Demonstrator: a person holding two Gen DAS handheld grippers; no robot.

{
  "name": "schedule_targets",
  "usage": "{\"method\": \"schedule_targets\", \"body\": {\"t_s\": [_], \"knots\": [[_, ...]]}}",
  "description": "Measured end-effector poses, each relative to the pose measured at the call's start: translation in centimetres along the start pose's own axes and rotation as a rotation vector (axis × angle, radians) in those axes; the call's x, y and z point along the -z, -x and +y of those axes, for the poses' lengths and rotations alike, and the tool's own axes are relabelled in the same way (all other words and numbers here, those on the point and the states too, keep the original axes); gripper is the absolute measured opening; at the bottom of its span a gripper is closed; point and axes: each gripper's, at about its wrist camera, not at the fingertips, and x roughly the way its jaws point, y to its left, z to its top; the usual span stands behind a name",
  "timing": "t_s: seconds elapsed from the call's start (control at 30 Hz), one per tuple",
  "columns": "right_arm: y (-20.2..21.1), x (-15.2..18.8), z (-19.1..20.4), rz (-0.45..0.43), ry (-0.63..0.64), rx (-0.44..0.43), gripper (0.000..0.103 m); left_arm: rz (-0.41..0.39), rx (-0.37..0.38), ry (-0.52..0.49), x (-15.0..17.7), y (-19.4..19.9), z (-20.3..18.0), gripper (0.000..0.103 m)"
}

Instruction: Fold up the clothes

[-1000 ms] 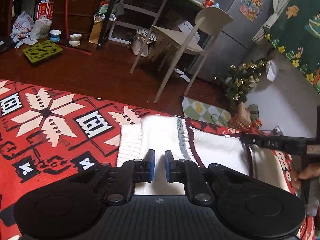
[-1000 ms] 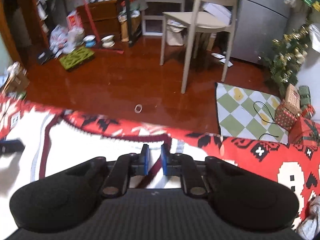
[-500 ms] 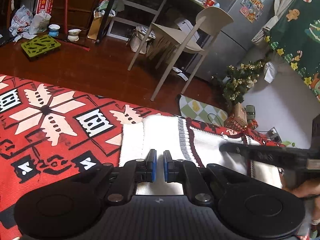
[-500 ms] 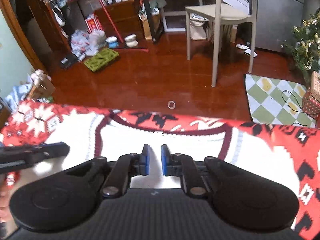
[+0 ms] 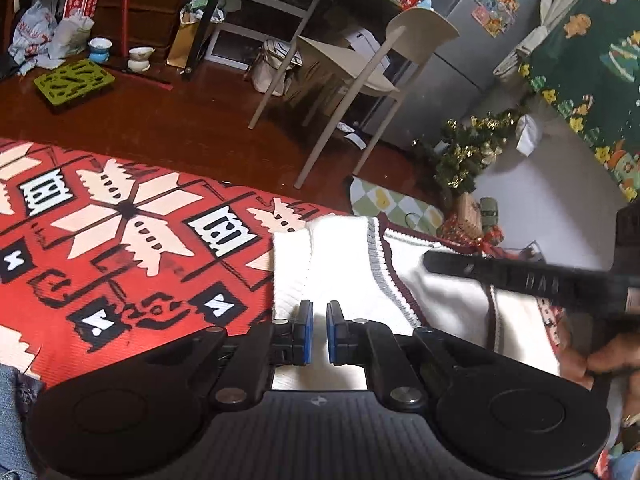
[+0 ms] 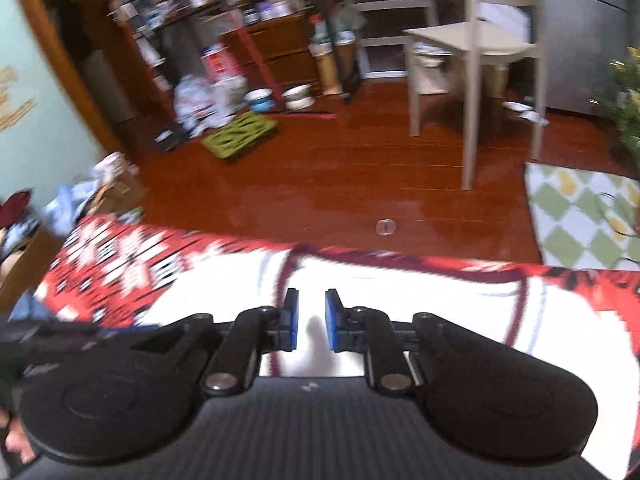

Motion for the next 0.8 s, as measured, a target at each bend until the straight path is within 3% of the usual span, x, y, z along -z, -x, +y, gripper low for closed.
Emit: {"method": "schedule_targets", "body": {"t_s": [0.13, 0.27, 0.43, 0.5, 0.6, 0.8], "knots": [[-2.5, 0.2, 2.9, 0.029, 0.026, -0.021, 0.016, -0.018, -0.017, 0.03, -0.1, -0.5, 0.6, 0.006], [-5.3, -1.1, 4.1, -0.01, 0.03, 0.062, 0.009, -0.031, -0.027, 0.037, -0.8, -1.3, 0.7, 0.004], [-6.1, -2.4, 4.6, -0.016, -0.013, 0.112, 0.01, -0.033, -0.052, 0.07, -2.3, -1.9, 0.5, 0.004], [-5.0, -2.5, 4.6, -0.03, -0.065, 0.08, 0.016, -0.053, -0.026, 0.089, -2.9, -0.8, 0.8, 0.006], [-2.9, -2.3, 4.9, -0.029, -0.062, -0.025, 0.014, -0.048, 0.034, 0.076, -3.1, 1.4, 1.4, 0.006], [-2.8, 0.9, 7.2, 0.076, 0.017, -0.076, 0.01, 0.064, 0.083, 0.084, -0.2, 4.7, 2.7, 0.004]]}}
